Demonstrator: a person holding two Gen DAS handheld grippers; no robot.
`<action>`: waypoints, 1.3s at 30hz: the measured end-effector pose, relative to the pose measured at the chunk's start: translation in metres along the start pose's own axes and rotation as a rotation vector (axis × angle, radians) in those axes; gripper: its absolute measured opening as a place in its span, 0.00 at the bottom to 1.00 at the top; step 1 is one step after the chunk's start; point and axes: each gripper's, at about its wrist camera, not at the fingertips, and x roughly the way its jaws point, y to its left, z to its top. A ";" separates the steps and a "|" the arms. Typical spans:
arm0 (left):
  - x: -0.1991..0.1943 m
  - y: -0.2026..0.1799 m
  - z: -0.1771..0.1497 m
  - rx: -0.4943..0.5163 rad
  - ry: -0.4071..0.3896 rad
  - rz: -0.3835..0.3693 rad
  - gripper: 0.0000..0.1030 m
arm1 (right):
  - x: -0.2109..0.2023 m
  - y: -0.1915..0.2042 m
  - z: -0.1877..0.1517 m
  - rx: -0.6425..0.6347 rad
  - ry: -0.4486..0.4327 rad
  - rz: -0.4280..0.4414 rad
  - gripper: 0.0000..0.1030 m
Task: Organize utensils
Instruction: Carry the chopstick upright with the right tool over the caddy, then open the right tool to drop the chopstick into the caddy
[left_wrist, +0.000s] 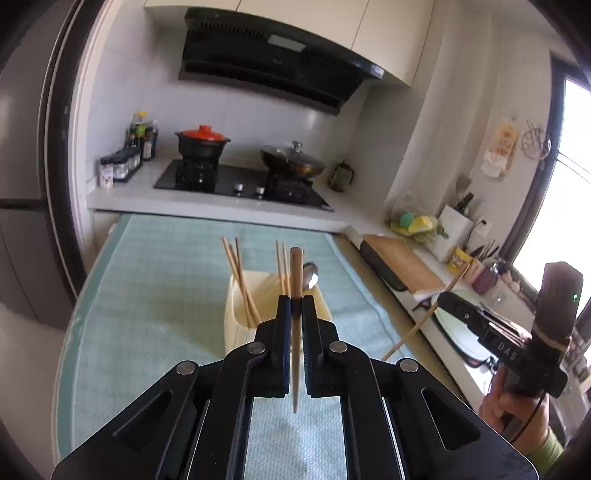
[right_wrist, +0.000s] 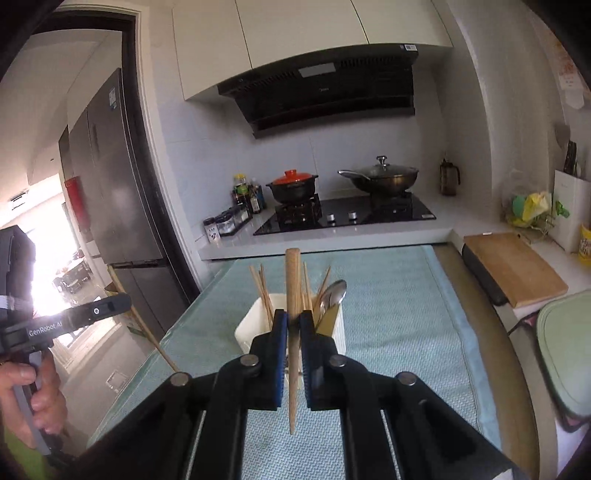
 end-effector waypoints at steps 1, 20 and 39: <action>-0.001 0.000 0.011 -0.004 -0.016 -0.001 0.03 | 0.001 0.002 0.009 -0.007 -0.008 -0.005 0.07; 0.140 0.007 0.078 -0.002 0.050 0.102 0.03 | 0.124 0.009 0.075 -0.102 0.014 -0.072 0.07; 0.165 0.019 0.055 0.024 0.062 0.267 0.82 | 0.189 -0.024 0.048 -0.050 0.182 -0.016 0.53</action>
